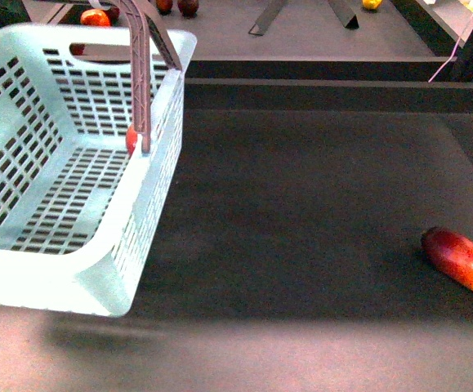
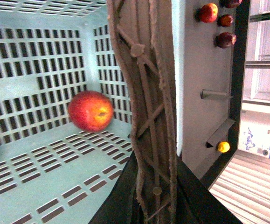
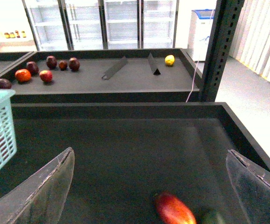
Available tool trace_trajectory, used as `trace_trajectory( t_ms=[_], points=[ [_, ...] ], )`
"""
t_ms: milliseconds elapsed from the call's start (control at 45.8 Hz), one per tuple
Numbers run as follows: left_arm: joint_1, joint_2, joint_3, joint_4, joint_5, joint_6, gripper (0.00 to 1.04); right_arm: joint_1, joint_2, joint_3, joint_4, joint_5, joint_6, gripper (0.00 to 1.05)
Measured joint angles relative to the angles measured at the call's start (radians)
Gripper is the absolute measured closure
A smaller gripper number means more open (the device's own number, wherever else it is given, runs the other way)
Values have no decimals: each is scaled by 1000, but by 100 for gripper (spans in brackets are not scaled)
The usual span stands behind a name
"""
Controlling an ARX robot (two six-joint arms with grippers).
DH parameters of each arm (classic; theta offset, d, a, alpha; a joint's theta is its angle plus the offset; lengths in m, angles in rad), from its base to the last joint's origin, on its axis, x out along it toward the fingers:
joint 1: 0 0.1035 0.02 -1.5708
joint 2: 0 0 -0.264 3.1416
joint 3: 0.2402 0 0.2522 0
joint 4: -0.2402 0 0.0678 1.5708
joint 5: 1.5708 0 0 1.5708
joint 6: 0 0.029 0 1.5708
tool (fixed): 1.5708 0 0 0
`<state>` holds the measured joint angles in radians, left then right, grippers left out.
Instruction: Pick apple with right arm and hold basket with left
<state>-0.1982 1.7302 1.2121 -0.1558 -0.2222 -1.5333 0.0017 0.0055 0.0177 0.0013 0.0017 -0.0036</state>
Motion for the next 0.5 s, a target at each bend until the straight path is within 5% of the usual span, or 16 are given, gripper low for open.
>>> trace_trajectory(
  t_ms=[502],
  points=[
    [32, -48, -203, -46, -48, -33, 96, 0, 0, 0, 0, 0, 0, 9]
  ],
)
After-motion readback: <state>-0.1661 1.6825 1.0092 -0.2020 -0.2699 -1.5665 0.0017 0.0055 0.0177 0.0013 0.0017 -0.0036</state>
